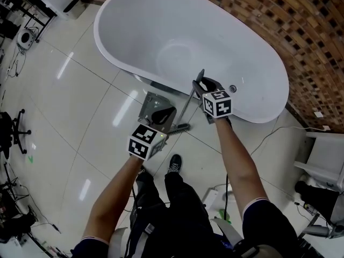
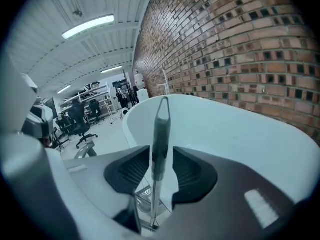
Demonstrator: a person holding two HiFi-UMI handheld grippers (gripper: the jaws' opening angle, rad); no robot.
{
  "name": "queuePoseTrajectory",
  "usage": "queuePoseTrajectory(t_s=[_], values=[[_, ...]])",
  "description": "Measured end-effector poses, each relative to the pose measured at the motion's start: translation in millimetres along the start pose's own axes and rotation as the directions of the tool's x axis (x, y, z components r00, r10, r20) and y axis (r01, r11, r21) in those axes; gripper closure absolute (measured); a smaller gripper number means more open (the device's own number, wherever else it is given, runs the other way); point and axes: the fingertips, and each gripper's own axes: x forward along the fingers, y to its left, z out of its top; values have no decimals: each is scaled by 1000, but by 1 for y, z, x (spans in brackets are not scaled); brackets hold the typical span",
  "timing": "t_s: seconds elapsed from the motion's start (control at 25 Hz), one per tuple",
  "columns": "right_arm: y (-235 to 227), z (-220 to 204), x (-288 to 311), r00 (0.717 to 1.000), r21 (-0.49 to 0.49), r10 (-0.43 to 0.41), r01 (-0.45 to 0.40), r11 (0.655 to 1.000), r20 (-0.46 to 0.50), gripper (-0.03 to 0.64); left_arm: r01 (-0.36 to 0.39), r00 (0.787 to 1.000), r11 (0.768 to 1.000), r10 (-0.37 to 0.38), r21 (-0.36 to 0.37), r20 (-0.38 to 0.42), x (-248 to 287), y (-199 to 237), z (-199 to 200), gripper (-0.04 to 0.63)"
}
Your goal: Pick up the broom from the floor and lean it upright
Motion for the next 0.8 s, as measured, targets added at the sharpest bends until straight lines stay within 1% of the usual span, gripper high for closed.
queuePoseTrajectory(t_s=[0.08, 0.16, 0.32, 0.4, 0.48, 0.52, 0.6, 0.72, 0.8], values=[[1, -2, -1, 1000, 5, 6, -6, 1000, 0, 449, -3, 1000, 1000, 3, -5, -7, 0, 1, -1, 594], [1, -2, -2, 1000, 7, 9, -9, 1000, 1, 437, -2, 1000, 1000, 2, -9, -17, 0, 1, -1, 594], [0, 3, -9, 1000, 19, -3, 2, 1000, 18, 388, -12, 1000, 1000, 12, -1, 3, 0, 5, 4, 594], [2, 8, -22, 999, 29, -17, 16, 999, 44, 387, -13, 1000, 1000, 13, 1, 7, -2, 5, 6, 594], [9, 16, -41, 996, 29, -29, 27, 999, 82, 413, -12, 1000, 1000, 12, 3, 12, -5, 5, 8, 594], [15, 22, -52, 994, 27, -33, 30, 999, 108, 441, -11, 1000, 1000, 11, 4, 14, -8, 4, 10, 594], [29, 35, -75, 986, 22, -35, 32, 999, 164, 521, -1, 1000, 1000, 1, 2, 10, -14, -2, 13, 594], [59, 51, -109, 975, 4, -24, 23, 1000, 223, 605, 22, 1000, 1000, -22, 14, 6, -28, -14, 19, 594], [81, 57, -131, 970, -5, -13, 15, 1000, 243, 614, 32, 999, 999, -33, 35, 17, -39, -21, 24, 594]])
